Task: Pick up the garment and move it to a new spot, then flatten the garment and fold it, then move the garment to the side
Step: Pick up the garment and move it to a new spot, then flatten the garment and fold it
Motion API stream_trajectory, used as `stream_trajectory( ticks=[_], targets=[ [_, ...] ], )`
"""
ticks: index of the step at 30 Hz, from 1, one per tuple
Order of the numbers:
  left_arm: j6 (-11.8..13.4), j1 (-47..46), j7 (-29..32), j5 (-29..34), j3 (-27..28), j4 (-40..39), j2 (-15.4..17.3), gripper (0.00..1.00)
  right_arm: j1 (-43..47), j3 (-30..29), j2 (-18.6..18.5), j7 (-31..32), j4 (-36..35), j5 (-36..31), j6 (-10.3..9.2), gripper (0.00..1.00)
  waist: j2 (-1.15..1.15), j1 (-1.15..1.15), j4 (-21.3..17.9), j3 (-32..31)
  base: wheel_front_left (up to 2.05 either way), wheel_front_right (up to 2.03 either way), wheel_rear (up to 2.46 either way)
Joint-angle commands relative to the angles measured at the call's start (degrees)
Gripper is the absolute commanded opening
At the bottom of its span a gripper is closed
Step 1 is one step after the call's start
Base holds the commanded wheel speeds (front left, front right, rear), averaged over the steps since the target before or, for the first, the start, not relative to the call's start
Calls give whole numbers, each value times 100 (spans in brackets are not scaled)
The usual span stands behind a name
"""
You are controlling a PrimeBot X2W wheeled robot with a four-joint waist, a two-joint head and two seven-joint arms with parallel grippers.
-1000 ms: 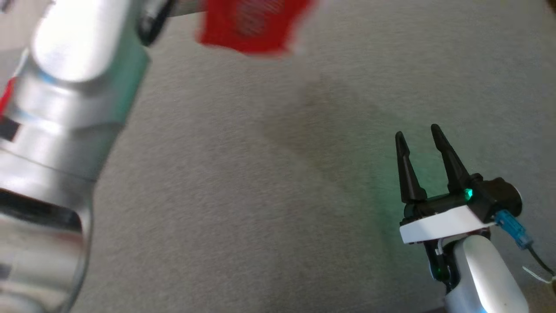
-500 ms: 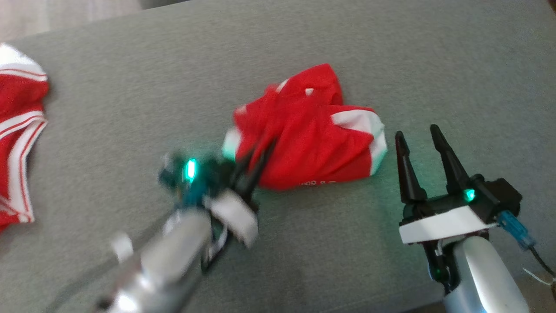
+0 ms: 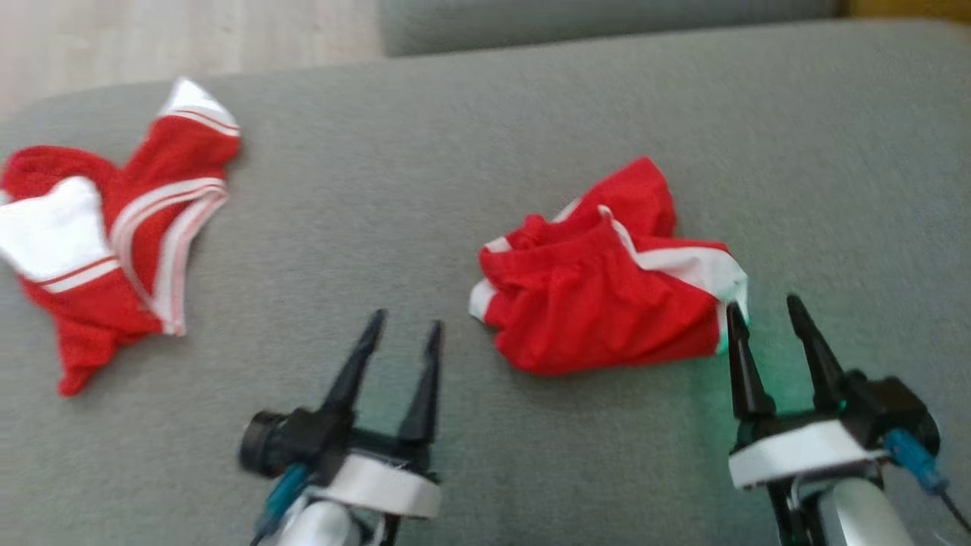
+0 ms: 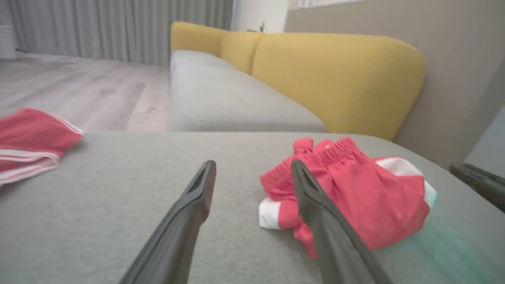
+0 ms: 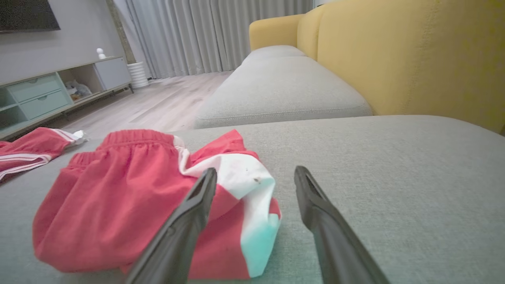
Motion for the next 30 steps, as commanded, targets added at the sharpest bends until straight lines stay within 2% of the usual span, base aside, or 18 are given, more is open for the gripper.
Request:
stream_trajectory(
  ticks=[1, 6, 11, 20, 30],
  targets=[
    [78, 103, -54, 150, 473, -429, -47, 100, 45, 111, -13, -15, -177, -57, -4, 100, 0, 1, 347, -349, 0, 0, 0],
    [275, 806, -54, 569, 1335, -1107, -124, 100, 314, 106, -13, -15, -259, -34, -4, 100, 0, 1, 560, -636, 0, 0, 0],
    [370, 1353, -54, 808, 1869, -1548, -167, 100, 594, 194, -13, -15, -348, 42, -4, 100, 0, 1, 647, -845, 0, 0, 0],
    [281, 1582, -54, 1098, 1901, -1567, -183, 100, 779, 260, -13, -15, -402, 147, -4, 100, 0, 1, 699, -983, 0, 0, 0],
    [234, 1540, -54, 1217, 1776, -1328, -184, 100, 773, 75, -13, -15, -378, 211, -4, 100, 0, 1, 718, -975, 0, 0, 0]
  ],
)
